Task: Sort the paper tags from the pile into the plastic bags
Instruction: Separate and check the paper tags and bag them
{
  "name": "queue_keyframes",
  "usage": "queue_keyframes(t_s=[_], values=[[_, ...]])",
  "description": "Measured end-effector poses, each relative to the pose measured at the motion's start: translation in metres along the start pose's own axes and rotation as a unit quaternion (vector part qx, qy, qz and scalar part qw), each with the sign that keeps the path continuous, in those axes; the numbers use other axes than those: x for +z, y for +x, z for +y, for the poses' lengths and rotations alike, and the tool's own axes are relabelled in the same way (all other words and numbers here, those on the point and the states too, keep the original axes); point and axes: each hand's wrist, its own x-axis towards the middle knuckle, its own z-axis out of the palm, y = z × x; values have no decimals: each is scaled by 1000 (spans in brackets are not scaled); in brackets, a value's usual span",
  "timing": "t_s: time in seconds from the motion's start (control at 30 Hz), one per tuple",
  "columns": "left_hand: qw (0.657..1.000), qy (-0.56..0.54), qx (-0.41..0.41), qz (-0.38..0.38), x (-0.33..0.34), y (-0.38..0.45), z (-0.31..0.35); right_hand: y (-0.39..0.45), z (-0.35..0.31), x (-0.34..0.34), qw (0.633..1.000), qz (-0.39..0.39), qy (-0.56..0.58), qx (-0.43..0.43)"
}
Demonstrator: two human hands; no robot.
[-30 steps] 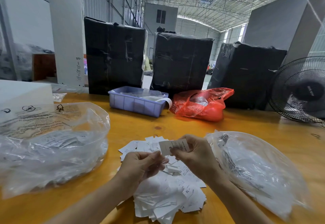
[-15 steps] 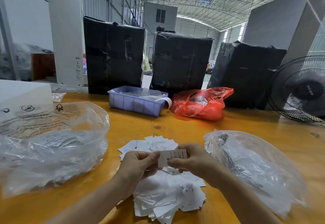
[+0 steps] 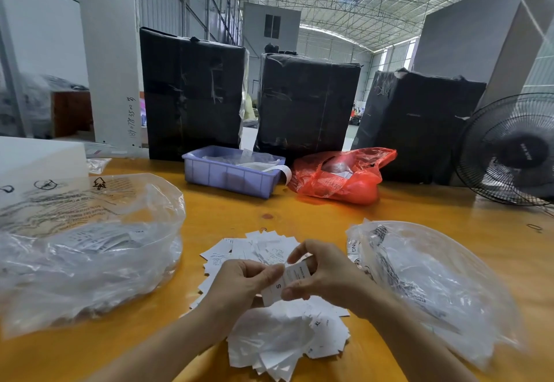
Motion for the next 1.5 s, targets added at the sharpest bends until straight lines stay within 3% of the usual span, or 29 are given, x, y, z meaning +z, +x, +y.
queue_keyframes(t_s=[0.3,0.63,0.73,1.0,1.23,1.5], values=[[991,-84,-58,90,-2,4,2,4,1,11,985,135,7,-109],[982,-122,-56,130,-2,3,4,3,-1,30,990,35,-30,-134],[979,-153,-50,127,-3,5,6,3,0,34,990,44,-11,-134],[987,-112,-86,80,-2,4,9,3,2,15,966,89,241,-27],[993,-26,-96,61,-9,4,10,6,9,3,941,114,310,65],[995,36,-93,9,-15,4,21,4,4,-1,942,151,298,43]])
